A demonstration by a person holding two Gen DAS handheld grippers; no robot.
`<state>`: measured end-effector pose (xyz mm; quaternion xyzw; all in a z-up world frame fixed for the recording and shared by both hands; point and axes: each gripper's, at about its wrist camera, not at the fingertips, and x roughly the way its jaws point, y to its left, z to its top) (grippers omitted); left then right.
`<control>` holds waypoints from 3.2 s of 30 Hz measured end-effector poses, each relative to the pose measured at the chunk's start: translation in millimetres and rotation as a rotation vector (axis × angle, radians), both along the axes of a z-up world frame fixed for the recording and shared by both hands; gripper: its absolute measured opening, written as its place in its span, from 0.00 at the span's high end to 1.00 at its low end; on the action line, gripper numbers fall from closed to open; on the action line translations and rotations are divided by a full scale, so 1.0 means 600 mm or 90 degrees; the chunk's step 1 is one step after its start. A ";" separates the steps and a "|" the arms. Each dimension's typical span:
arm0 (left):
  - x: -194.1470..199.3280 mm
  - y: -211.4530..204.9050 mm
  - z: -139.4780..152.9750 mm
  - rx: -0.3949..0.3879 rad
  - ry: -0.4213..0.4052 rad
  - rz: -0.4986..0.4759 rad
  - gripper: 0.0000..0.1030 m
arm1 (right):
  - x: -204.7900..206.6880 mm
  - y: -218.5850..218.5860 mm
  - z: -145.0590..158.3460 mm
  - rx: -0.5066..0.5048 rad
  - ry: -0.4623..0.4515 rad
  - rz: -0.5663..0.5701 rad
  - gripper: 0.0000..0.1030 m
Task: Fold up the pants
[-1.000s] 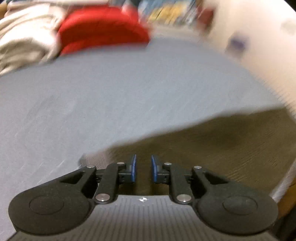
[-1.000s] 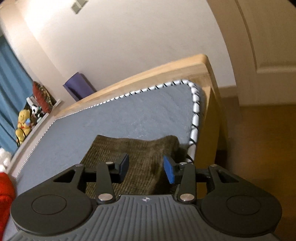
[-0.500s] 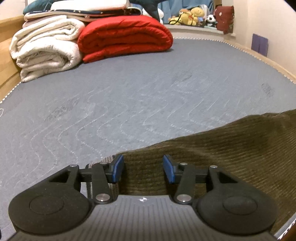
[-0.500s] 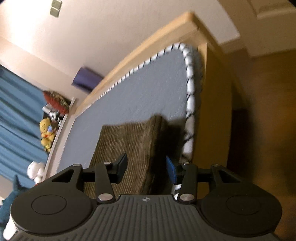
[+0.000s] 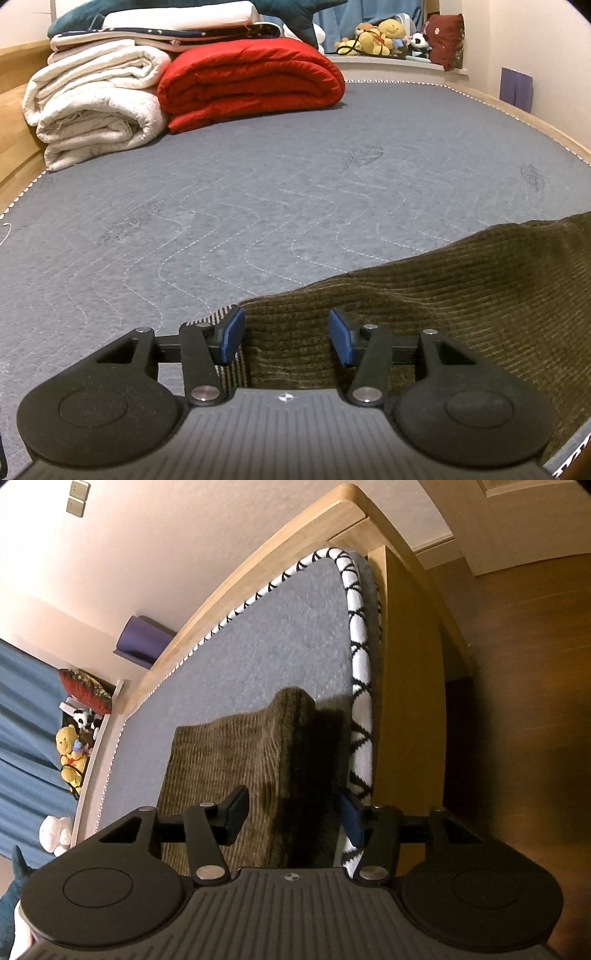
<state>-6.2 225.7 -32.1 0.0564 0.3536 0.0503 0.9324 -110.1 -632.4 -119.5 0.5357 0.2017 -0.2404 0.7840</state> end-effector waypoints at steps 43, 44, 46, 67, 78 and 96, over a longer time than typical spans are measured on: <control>-0.021 0.002 0.010 -0.015 -0.024 -0.014 0.38 | 0.021 0.151 0.158 -0.356 -0.023 0.059 0.88; -0.020 0.001 0.010 -0.014 -0.023 -0.015 0.38 | 0.023 0.188 0.184 -0.401 -0.034 0.085 0.88; -0.020 -0.003 0.008 -0.009 -0.020 -0.019 0.38 | 0.023 0.286 0.234 -0.505 -0.066 0.156 0.88; 0.023 -0.069 0.004 -0.201 0.020 -0.113 0.34 | -0.193 0.892 0.078 -0.997 -0.173 0.919 0.77; 0.129 -0.152 -0.048 -0.446 0.111 -0.121 0.34 | -0.146 0.744 0.168 -0.676 -0.247 0.875 0.47; 0.144 -0.204 -0.007 -0.326 -0.021 -0.178 0.82 | -0.119 0.840 0.146 -0.719 -0.292 0.960 0.83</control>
